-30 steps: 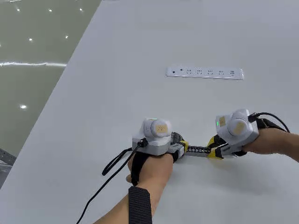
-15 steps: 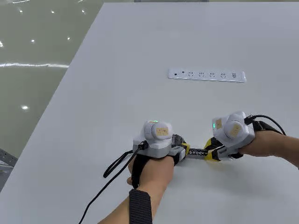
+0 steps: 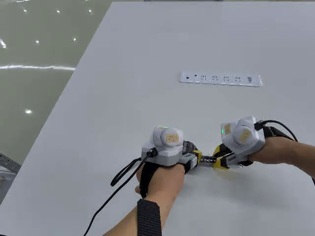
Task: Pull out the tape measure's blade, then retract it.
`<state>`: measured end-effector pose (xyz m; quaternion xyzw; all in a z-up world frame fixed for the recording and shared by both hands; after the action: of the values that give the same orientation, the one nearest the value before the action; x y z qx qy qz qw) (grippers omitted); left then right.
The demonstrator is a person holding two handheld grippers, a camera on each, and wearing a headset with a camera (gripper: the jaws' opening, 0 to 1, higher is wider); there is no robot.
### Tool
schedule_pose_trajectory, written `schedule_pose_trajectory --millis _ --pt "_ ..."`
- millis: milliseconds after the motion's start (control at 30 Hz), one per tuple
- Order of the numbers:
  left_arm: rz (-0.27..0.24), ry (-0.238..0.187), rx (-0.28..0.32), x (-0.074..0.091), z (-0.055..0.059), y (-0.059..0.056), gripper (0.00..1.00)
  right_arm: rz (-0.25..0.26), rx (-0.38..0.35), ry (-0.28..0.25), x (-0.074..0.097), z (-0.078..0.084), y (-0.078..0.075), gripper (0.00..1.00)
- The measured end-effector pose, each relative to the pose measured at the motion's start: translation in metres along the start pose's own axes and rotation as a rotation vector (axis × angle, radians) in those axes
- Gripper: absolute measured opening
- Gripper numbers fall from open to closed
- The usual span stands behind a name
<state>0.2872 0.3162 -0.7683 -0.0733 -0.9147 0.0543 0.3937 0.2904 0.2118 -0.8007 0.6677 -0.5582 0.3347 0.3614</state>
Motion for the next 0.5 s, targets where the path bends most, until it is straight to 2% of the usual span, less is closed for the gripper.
schedule_pose_trajectory --millis 500 --pt "0.008 0.001 0.002 0.000 0.000 0.000 0.56 -0.005 0.017 -0.003 -0.007 -0.012 -0.002 0.11"
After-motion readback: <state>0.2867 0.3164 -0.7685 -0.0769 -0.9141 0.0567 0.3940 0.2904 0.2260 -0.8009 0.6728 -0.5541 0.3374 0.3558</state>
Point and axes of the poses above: the centre of the closed fingertips' face, and the gripper's own axes: x roughly backward along the fingers, y roughly to its left, z roughly out of its underside, the point moved 3 cm from there along x, roughly backward along the fingers, and after that the axes turned 5 degrees about -z, right-handed, at the moved point
